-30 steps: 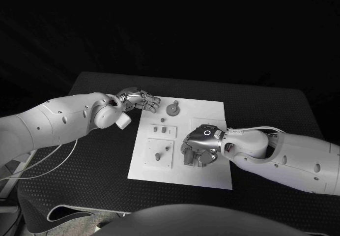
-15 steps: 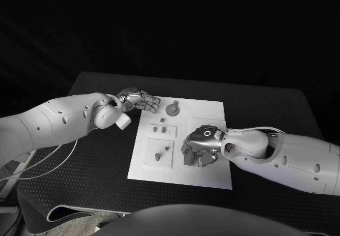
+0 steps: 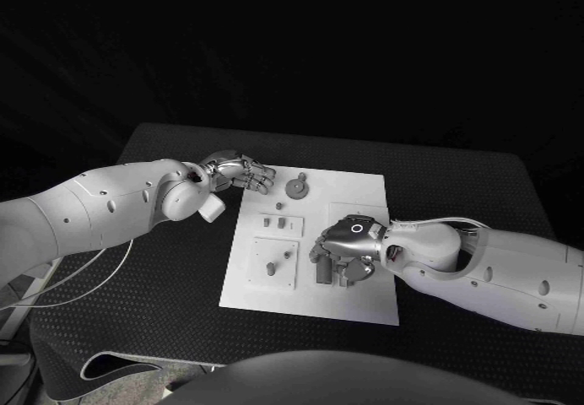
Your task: Assemble the parts on the task board
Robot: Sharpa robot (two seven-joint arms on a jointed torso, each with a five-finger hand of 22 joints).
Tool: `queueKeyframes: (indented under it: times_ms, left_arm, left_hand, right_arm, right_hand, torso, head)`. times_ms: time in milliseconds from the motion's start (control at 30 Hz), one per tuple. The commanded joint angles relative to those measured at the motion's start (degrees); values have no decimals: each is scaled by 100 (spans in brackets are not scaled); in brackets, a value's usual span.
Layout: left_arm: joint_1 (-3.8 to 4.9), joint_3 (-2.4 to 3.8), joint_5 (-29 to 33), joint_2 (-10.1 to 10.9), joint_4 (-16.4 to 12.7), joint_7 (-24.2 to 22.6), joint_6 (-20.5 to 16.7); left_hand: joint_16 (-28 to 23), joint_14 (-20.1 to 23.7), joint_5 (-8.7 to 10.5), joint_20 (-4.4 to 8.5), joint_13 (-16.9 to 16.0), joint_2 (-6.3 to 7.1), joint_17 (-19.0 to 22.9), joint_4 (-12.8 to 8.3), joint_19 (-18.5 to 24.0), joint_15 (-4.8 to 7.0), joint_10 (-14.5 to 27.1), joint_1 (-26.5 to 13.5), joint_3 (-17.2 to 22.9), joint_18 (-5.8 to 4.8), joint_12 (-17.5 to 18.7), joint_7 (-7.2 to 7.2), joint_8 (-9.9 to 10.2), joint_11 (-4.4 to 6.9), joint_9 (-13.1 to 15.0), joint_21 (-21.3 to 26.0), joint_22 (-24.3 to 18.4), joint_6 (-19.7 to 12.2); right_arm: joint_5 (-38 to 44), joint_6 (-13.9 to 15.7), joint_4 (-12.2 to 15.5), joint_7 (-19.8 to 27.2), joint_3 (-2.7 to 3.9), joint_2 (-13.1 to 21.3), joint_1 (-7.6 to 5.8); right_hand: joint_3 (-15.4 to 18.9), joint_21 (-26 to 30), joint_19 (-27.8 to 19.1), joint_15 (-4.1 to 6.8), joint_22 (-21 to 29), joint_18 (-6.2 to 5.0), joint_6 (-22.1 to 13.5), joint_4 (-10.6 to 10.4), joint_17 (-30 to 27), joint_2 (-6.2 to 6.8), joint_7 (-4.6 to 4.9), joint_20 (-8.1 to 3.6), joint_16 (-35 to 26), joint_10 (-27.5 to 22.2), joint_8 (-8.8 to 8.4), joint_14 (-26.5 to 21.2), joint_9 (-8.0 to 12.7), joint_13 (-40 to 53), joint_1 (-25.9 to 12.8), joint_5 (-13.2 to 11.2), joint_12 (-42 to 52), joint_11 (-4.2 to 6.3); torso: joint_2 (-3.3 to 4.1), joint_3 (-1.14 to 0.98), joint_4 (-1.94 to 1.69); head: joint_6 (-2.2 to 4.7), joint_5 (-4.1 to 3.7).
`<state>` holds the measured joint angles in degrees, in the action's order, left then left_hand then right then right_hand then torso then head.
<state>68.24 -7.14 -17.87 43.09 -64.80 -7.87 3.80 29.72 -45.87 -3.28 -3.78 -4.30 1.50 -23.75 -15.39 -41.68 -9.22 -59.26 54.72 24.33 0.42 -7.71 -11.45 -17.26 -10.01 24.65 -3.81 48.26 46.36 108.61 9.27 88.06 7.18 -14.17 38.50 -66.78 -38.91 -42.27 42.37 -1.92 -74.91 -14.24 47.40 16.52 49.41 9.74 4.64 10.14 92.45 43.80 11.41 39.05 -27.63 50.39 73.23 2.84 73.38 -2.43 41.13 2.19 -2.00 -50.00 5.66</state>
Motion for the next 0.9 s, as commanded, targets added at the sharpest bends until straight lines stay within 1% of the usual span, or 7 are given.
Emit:
queueKeyframes:
  times_ms: [33, 233, 467, 533, 733, 833, 900]
  left_arm:
    - [2, 2, -18, -5, -15, -17, 77]
    - [2, 2, -19, 6, -15, -10, 76]
    - [2, 1, -20, 6, -11, -10, 74]
    - [2, 1, -21, 7, -13, -13, 79]
    - [2, 1, -23, 9, -1, -22, 74]
    - [2, 1, -25, 1, 3, -25, 80]
    - [2, 1, -26, 2, 5, -28, 72]
  left_hand:
    - [-40, 39, 20, 2, 2, -17, -9, -23, 56, -18, 34, -50, 7, -42, 6, -6, -11, 7, -6, -30, 6, -37]
    - [-41, 39, 20, 2, 1, -17, -11, -24, 56, -18, 34, -51, 7, -42, 6, -6, -12, 7, -6, -30, 7, -37]
    - [-42, 39, 20, 2, 1, -17, -13, -25, 57, -18, 34, -50, 7, -42, 5, -5, -13, 7, -6, -30, 7, -36]
    - [-42, 39, 20, 2, 1, -16, -14, -26, 57, -18, 34, -50, 7, -42, 5, -5, -13, 7, -6, -31, 7, -36]
    - [-43, 38, 20, 3, 1, -17, -16, -27, 57, -17, 34, -49, 8, -42, 4, -5, -14, 7, -5, -31, 8, -36]
    - [-43, 38, 20, 3, 1, -17, -17, -28, 57, -17, 34, -49, 9, -42, 4, -5, -15, 8, -5, -31, 8, -35]
    - [-43, 38, 20, 3, 0, -18, -18, -28, 57, -17, 33, -48, 9, -42, 4, -5, -15, 8, -5, -31, 8, -35]
  right_arm:
    - [-62, -134, 2, -24, 0, 4, 4]
    - [-79, -181, 23, -32, 0, 10, 4]
    - [-100, -147, 32, -36, 0, 30, 4]
    - [-97, -59, 30, -42, 0, 50, 4]
    - [-205, 437, 133, -8, 1, 216, 2]
    - [-487, 637, 249, -5, 1, 373, -26]
    - [-653, 722, 278, -7, 1, 436, -57]
  right_hand:
    - [26, 49, -61, -8, -48, -63, -64, 23, -30, 47, -11, 0, -33, -66, -5, -74, 9, -46, -29, 17, -27, -2]
    - [27, 67, -75, -27, -48, -65, -71, 23, -48, 40, -30, 9, -34, -83, 14, -97, 9, -73, -36, 17, -18, -17]
    - [29, 75, -76, -42, -51, -71, -44, 24, -59, 35, -3, 14, -21, -90, 50, -108, 1, -93, -33, 17, 0, -25]
    - [29, 76, -76, -46, -52, -72, -40, 24, -62, 30, 4, 15, -17, -91, 57, -110, 1, -98, -33, 17, 6, -26]
    - [36, 52, -15, -61, -68, -76, -34, 24, -77, 41, 57, 9, 37, -83, 96, -79, 2, -124, -23, 17, 64, -31]
    - [46, 19, 66, -61, -79, -76, -51, 20, -95, 70, 51, -14, 97, -49, 122, -21, 10, -141, -38, 17, 141, -21]
    - [65, 9, 91, -59, -82, -76, -55, 15, -101, 94, 67, -18, 114, -36, 130, -4, 12, -146, -79, 18, 164, -17]
  torso:
    - [0, 4, 2]
    - [0, 2, -4]
    - [-1, 1, 0]
    - [0, 0, 1]
    - [2, -11, 7]
    - [-2, -2, 2]
    - [-2, -1, 1]
  head:
    - [0, -1]
    - [0, 2]
    - [0, 5]
    - [0, 4]
    - [0, -5]
    - [0, -23]
    - [0, -27]
